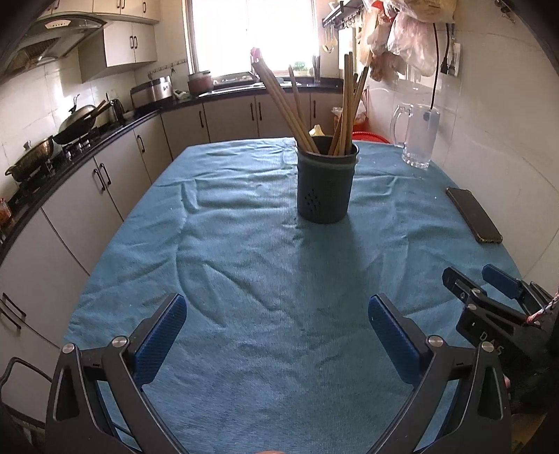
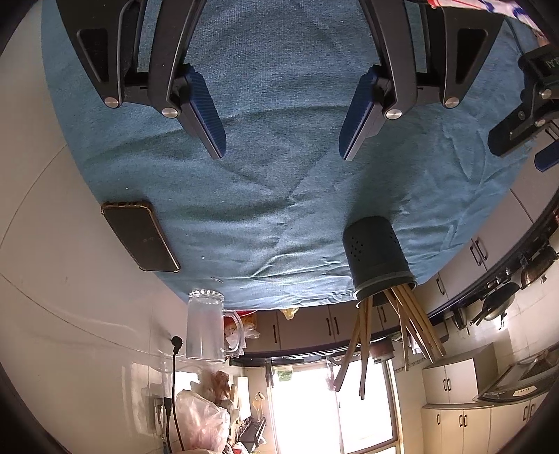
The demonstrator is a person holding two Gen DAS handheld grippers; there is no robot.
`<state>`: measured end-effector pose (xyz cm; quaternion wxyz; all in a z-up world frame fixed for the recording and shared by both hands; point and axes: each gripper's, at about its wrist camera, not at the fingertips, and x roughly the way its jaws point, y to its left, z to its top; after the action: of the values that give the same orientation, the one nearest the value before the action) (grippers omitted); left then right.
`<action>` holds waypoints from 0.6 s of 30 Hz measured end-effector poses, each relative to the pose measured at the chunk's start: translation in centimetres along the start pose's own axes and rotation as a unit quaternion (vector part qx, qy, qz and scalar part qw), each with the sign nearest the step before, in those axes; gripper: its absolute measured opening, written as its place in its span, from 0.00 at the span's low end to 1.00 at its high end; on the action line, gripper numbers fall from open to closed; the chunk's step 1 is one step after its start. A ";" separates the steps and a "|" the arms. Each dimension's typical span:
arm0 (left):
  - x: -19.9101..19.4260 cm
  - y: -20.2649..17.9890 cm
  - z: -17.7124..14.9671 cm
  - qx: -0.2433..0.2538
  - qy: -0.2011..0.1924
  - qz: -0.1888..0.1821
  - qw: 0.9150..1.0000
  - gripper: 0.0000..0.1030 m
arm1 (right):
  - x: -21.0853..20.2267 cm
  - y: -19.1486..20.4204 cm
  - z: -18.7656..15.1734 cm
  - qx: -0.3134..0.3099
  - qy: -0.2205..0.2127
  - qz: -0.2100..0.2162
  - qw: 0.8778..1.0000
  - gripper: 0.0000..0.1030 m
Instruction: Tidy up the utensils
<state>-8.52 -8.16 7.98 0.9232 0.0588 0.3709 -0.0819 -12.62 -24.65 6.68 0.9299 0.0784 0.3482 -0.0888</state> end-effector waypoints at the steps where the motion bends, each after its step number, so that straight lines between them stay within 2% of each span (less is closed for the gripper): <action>1: 0.1 0.0 0.0 0.000 0.003 -0.002 1.000 1.00 | 0.0 0.0 0.0 -0.001 -0.001 -0.001 1.000 0.70; 18: 1.2 0.2 -0.2 -0.011 0.027 -0.019 0.999 1.00 | -0.1 0.5 0.1 -0.013 -0.007 -0.014 1.000 0.73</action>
<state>-7.80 -8.10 7.01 0.9116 0.0442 0.3977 -0.0936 -12.54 -24.20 6.85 0.9318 0.0609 0.3442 -0.0975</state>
